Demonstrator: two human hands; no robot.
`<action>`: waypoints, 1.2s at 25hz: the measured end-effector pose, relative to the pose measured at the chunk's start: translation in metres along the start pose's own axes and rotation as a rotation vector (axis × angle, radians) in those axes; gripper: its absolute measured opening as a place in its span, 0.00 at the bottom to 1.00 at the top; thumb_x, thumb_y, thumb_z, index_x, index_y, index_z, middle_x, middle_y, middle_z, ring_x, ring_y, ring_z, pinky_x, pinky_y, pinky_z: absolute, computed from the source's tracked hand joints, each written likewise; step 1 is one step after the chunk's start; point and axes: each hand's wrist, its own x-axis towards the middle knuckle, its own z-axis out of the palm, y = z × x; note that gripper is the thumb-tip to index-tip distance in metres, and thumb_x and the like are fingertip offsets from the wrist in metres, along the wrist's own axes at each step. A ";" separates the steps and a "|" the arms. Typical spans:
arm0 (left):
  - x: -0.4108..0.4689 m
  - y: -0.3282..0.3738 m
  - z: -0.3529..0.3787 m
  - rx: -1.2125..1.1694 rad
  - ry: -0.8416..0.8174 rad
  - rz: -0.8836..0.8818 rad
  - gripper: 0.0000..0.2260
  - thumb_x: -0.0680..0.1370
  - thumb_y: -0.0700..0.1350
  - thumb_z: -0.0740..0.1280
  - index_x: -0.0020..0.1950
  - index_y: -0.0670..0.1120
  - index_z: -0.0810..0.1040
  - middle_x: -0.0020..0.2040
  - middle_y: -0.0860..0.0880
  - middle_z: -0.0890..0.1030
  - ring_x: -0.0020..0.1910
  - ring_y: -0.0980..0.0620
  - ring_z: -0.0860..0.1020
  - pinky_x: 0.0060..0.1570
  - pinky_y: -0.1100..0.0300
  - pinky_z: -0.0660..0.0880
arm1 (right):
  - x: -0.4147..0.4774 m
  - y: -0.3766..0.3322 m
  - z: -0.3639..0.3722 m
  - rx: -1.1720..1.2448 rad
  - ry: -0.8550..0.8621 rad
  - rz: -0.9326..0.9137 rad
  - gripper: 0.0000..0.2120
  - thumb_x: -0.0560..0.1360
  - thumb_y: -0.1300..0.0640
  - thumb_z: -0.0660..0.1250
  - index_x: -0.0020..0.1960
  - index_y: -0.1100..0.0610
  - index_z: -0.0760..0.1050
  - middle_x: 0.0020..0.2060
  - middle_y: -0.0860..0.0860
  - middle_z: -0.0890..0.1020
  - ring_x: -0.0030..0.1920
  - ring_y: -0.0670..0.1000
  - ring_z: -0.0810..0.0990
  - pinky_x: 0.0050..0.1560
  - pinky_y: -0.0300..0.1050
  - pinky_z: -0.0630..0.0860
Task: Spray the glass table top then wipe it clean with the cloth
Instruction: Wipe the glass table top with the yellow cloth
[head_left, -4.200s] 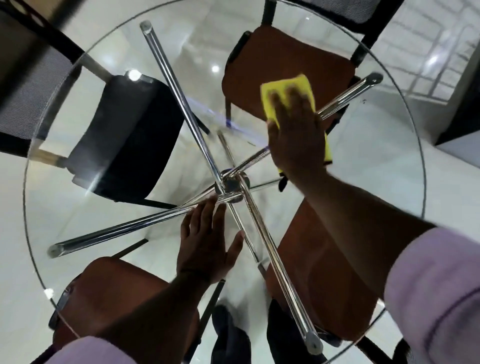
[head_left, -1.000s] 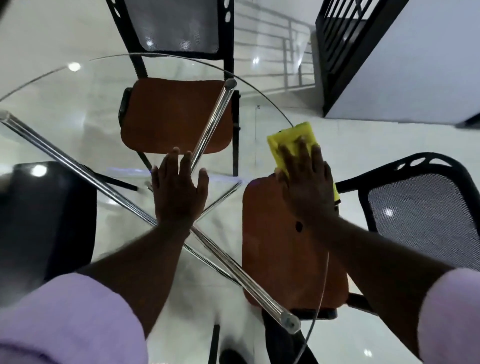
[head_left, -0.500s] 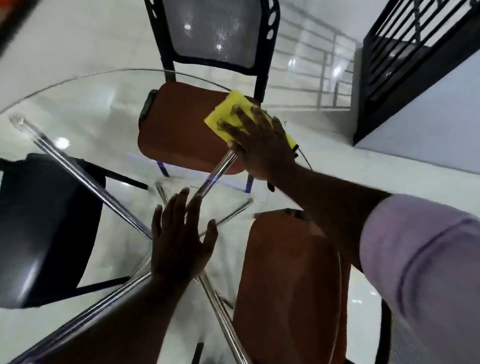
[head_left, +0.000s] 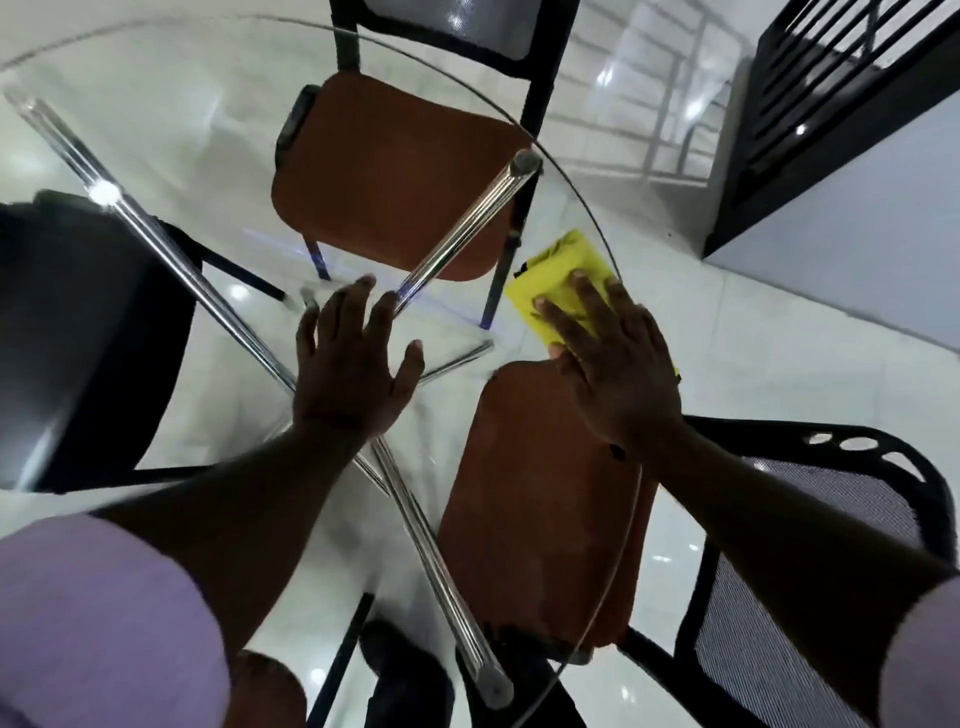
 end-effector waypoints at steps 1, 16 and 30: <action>-0.001 0.000 0.000 -0.004 -0.004 0.009 0.28 0.82 0.61 0.58 0.77 0.48 0.68 0.81 0.45 0.65 0.78 0.40 0.65 0.77 0.38 0.60 | -0.018 -0.001 -0.003 -0.011 -0.024 -0.020 0.25 0.89 0.40 0.54 0.85 0.36 0.59 0.87 0.48 0.58 0.87 0.59 0.57 0.80 0.60 0.62; -0.297 -0.052 -0.026 -0.091 -0.044 0.123 0.29 0.85 0.57 0.61 0.82 0.45 0.64 0.84 0.43 0.61 0.81 0.40 0.63 0.79 0.44 0.58 | -0.289 -0.161 0.009 0.035 -0.147 -0.611 0.25 0.87 0.41 0.59 0.83 0.33 0.62 0.86 0.47 0.62 0.86 0.60 0.60 0.81 0.65 0.64; -0.359 -0.091 -0.039 -0.140 -0.021 -0.463 0.31 0.84 0.60 0.55 0.80 0.41 0.66 0.82 0.40 0.63 0.78 0.35 0.66 0.76 0.37 0.65 | -0.204 -0.224 0.026 0.083 -0.147 -0.788 0.27 0.87 0.43 0.58 0.85 0.35 0.59 0.87 0.45 0.58 0.87 0.58 0.57 0.83 0.61 0.60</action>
